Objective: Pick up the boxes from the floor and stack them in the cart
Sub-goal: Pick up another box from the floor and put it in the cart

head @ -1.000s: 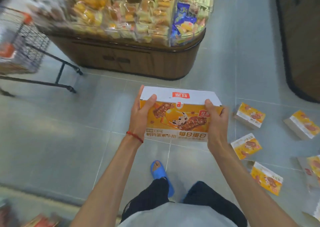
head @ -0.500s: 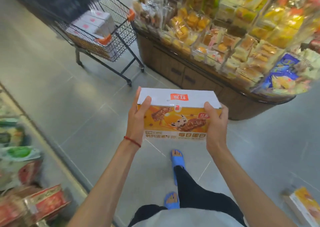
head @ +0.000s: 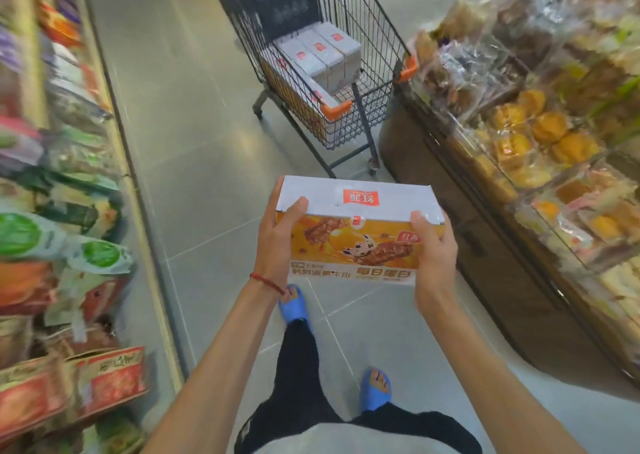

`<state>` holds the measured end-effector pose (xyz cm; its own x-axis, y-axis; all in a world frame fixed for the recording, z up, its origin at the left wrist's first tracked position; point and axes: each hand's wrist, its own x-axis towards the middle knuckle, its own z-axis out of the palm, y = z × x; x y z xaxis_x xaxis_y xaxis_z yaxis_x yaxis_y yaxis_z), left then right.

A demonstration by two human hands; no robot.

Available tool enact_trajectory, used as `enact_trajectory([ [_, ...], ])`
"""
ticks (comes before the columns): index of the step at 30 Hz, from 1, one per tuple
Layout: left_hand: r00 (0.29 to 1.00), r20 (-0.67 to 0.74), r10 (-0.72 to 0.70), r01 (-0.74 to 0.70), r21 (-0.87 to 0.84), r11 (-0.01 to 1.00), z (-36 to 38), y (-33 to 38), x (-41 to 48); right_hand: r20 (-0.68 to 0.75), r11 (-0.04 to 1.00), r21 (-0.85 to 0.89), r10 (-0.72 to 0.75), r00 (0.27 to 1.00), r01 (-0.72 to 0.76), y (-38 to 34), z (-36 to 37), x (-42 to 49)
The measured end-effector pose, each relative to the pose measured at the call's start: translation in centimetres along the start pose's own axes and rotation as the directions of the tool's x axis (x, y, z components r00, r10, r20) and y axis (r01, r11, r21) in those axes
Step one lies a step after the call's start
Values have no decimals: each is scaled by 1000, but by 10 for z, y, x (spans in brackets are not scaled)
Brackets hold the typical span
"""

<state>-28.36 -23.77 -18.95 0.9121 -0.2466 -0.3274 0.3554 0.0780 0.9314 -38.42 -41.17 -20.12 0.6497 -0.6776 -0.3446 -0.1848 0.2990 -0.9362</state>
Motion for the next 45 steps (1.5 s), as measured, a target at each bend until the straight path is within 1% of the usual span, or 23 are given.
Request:
enact_trajectory([
  [4, 1000, -5, 24, -25, -32, 999, -27, 27, 85, -33, 999, 42, 2, 999, 0, -8, 73, 55],
  [8, 999, 29, 28, -27, -25, 999, -50, 60, 160, -52, 999, 51, 1, 999, 2, -20, 137, 102],
  [11, 998, 58, 16, -17, 11, 1000, -60, 84, 212, -55, 998, 65, 14, 998, -10, -31, 176, 136],
  [16, 994, 107, 25, -31, 49, 998, -58, 118, 302, -114, 993, 119, 12, 993, 2, -51, 229, 202],
  [23, 985, 169, 20, -49, 170, 984, -23, 143, 442, -161, 986, 166, 23, 987, 4, -70, 276, 329],
  [25, 982, 187, 11, -48, 192, 980, -8, 150, 481, -166, 984, 177, 45, 985, -15, -74, 283, 364],
  [29, 977, 210, -35, -18, 245, 969, 22, 160, 546, -192, 981, 191, 82, 978, -45, -83, 291, 419],
  [31, 969, 238, -59, -10, 276, 961, 35, 163, 573, -222, 982, 180, 94, 971, -54, -88, 293, 439],
  [35, 953, 270, -136, 53, 293, 955, 56, 161, 624, -287, 983, 171, 121, 950, -74, -92, 298, 476],
  [39, 900, 357, -251, 109, 375, 921, 68, 152, 678, -368, 983, 148, 154, 917, -105, -86, 304, 506],
  [43, 813, 473, -339, 96, 466, 880, 80, 141, 727, -473, 984, 112, 176, 863, -139, -68, 313, 528],
  [45, 766, 529, -364, 64, 501, 863, 88, 133, 747, -516, 979, 115, 204, 832, -169, -56, 318, 535],
])
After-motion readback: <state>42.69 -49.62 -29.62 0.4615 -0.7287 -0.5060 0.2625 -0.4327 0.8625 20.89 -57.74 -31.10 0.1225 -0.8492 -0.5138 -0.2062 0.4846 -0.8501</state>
